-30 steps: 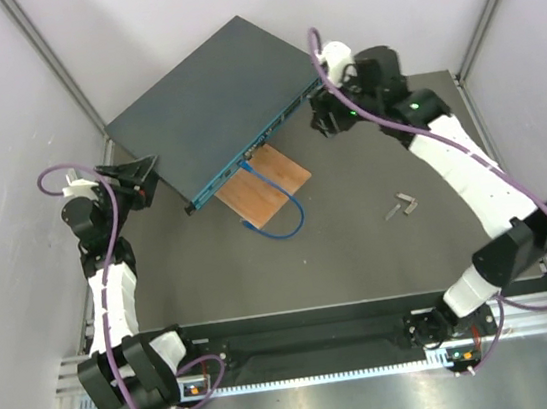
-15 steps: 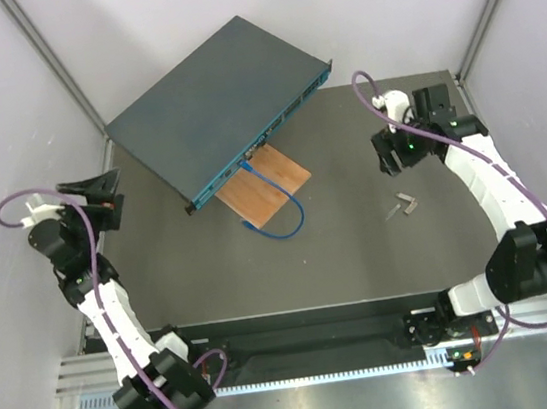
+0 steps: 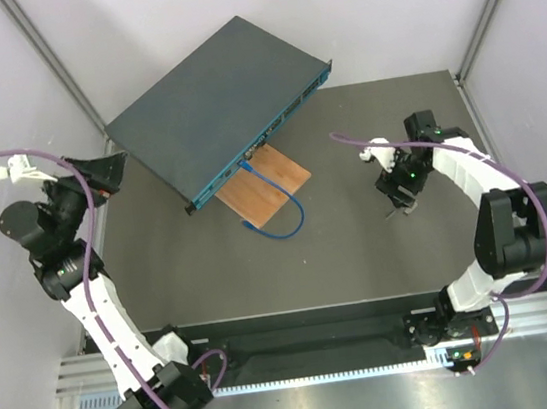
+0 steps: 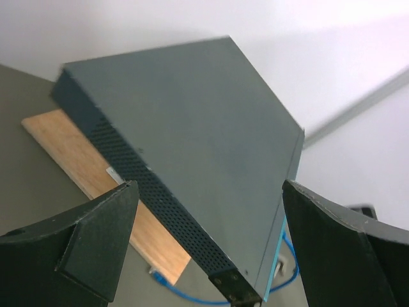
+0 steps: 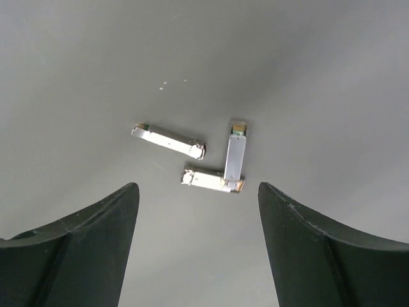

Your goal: Insert the plug into the switch port

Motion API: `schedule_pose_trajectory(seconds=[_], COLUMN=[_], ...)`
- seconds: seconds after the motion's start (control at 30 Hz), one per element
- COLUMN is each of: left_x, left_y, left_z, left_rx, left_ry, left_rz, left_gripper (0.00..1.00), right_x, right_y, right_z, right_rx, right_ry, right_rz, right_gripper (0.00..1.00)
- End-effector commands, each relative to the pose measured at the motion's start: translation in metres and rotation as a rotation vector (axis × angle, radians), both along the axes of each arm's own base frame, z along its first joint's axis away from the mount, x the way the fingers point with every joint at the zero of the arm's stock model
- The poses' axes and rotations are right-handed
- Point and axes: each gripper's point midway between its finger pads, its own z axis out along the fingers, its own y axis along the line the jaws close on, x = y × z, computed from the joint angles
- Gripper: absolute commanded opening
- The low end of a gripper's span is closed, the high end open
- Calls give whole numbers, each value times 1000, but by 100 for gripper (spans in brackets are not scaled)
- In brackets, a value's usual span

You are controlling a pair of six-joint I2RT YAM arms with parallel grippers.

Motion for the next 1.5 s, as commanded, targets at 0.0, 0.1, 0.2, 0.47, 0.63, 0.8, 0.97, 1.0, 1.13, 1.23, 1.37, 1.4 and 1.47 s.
schedule_pose_trajectory(seconds=[0.0,0.1,0.2,0.47,0.63,0.8,0.97,1.0,1.13,1.23,1.37,1.4,1.47], left_x=[-6,-6,0,10,17,20,21,22,18,9,-16,-16,-30], left_y=[-26,-38,-40,-59,-68,-86,-112,-123,-154,-190,-258,-266,-295], left_z=[14,20,20,28,29,37,54,53,56,41,8,11,-7], left_rx=[156,183,178,199,192,209,284,296,408,477,590,658,683], left_ry=[-69,-97,-95,-124,-123,-158,-226,-234,-303,-306,-286,-330,-301], left_rz=[-134,-177,-182,-228,-253,-295,-371,-417,-548,-686,-919,-918,-1022], left_gripper=[98,98,98,98,97,93,93,93,91,89,85,84,81], right_x=[-2,-6,-12,-7,-8,-15,-12,-15,-28,-37,-55,-59,-69], right_y=[8,6,8,18,20,22,51,58,107,132,158,162,175], right_z=[-15,-30,-42,-69,-83,-73,-10,6,96,149,199,207,221], right_rx=[-14,-47,-48,-74,-107,-95,78,127,438,613,723,737,762], right_ry=[3,14,22,18,20,16,1,10,1,-19,-60,-72,-90], right_rz=[249,384,473,534,559,555,486,452,418,401,421,430,454], right_gripper=[74,72,71,61,41,2,0,0,0,0,0,0,0])
